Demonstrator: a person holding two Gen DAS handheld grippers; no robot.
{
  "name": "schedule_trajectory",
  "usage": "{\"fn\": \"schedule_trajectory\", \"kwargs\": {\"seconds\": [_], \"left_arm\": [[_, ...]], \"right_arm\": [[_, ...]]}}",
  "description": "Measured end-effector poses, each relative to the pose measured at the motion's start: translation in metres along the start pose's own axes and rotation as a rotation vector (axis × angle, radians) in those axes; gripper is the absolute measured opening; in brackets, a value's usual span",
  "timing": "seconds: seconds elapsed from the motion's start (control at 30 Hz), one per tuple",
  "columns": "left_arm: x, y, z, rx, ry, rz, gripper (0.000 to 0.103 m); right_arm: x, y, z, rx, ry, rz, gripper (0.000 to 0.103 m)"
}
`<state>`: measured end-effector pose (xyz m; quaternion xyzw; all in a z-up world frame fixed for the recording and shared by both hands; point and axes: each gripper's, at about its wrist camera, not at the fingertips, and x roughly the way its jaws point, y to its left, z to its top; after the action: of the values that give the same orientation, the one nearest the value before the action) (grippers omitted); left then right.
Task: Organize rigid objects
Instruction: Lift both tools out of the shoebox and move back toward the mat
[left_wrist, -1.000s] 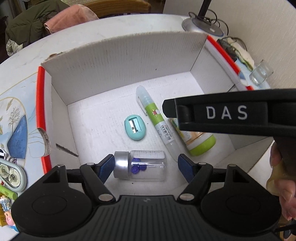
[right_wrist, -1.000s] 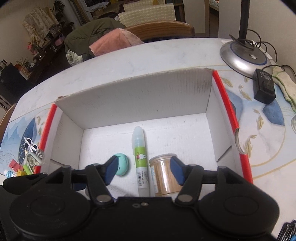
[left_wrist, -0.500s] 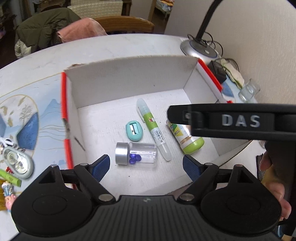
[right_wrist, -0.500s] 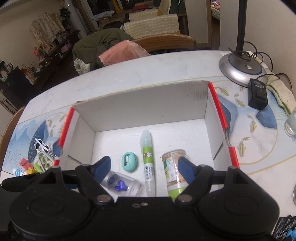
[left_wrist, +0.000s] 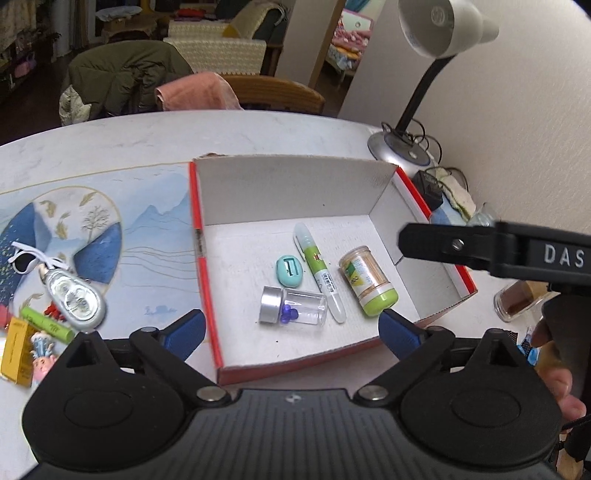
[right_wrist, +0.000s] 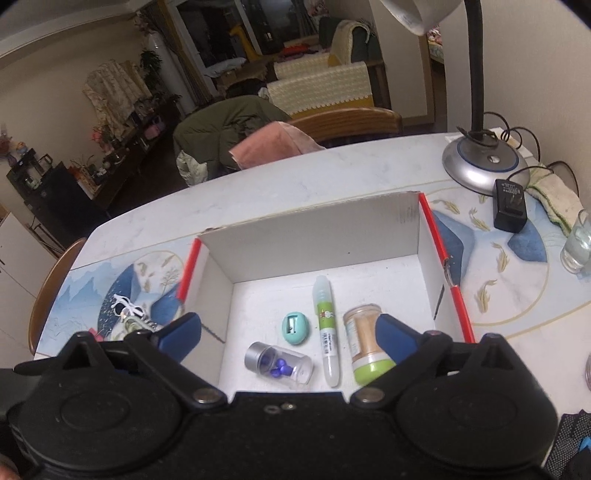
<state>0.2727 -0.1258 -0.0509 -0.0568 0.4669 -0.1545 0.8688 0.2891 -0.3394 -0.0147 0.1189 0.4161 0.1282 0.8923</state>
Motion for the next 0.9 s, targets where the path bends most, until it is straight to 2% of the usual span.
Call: {"fn": "schedule_trajectory", "kwargs": {"seconds": [0.1, 0.3, 0.43, 0.77, 0.9], "left_arm": [[-0.014, 0.009, -0.008, -0.015, -0.036, 0.002, 0.101], [-0.046, 0.03, -0.024, -0.046, -0.179, 0.069, 0.103], [-0.065, 0.048, -0.031, -0.059, -0.235, 0.105, 0.103], [-0.101, 0.101, -0.062, -0.076, -0.255, 0.185, 0.103], [-0.114, 0.134, -0.077, -0.091, -0.254, 0.196, 0.103]], "right_arm": [[-0.01, 0.005, -0.007, -0.019, -0.014, 0.002, 0.102], [-0.021, 0.019, -0.021, -0.058, -0.031, 0.008, 0.103], [-0.025, 0.033, -0.031, -0.073, -0.031, 0.025, 0.103], [-0.022, 0.09, -0.056, -0.175, -0.058, 0.048, 0.103], [-0.015, 0.114, -0.066, -0.183, -0.057, 0.092, 0.103]]}}
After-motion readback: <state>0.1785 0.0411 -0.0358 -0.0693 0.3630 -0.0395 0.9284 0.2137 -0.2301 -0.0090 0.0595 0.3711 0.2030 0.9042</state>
